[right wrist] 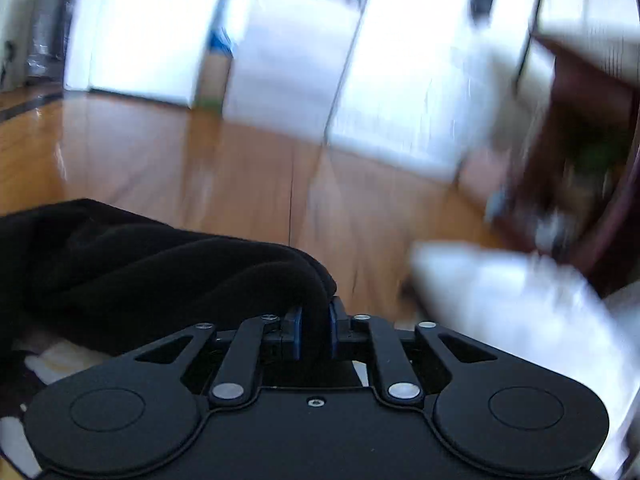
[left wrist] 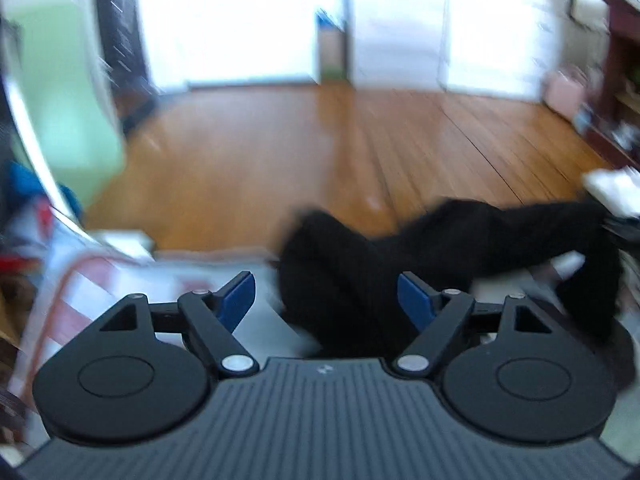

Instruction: Fold clothes

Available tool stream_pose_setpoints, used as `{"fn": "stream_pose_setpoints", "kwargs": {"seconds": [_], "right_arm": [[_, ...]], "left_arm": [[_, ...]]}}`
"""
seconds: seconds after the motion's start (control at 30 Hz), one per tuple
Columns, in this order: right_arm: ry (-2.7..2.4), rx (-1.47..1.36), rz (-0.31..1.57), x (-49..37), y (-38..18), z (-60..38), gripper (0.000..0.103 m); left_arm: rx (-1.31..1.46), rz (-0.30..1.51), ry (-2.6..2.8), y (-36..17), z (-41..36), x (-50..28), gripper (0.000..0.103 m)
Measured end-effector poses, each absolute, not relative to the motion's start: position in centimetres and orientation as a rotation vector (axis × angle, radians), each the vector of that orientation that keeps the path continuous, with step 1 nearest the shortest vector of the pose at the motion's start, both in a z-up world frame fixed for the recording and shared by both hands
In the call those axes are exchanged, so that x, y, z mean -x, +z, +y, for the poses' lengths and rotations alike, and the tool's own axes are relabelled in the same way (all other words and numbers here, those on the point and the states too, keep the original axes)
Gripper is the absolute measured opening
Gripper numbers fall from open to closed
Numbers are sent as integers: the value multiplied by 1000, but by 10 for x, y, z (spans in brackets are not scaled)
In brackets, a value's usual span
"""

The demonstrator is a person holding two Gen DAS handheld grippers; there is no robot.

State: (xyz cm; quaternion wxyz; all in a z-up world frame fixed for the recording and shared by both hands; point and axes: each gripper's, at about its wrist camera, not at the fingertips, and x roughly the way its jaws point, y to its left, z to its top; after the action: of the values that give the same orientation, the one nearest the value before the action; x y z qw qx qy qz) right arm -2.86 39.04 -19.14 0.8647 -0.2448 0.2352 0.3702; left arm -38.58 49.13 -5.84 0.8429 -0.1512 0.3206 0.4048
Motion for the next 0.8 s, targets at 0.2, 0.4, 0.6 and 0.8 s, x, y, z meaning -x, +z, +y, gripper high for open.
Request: {"fn": "stream_pose_setpoints", "kwargs": {"seconds": [0.2,0.4,0.6,0.8], "right_arm": [[893,469,512,57,-188,379,52],[1393,257,904,80,-204,372,57],[1557,411,1195,134,-236,397,57],[1760,755,769,214,-224,410,62]], "left_arm": [[491,856,765,-138,478,351,78],[696,820,847,-158,508,386,79],[1074,638,897,-197,536,438,79],[1118,559,911,-216,535,448,79]]}}
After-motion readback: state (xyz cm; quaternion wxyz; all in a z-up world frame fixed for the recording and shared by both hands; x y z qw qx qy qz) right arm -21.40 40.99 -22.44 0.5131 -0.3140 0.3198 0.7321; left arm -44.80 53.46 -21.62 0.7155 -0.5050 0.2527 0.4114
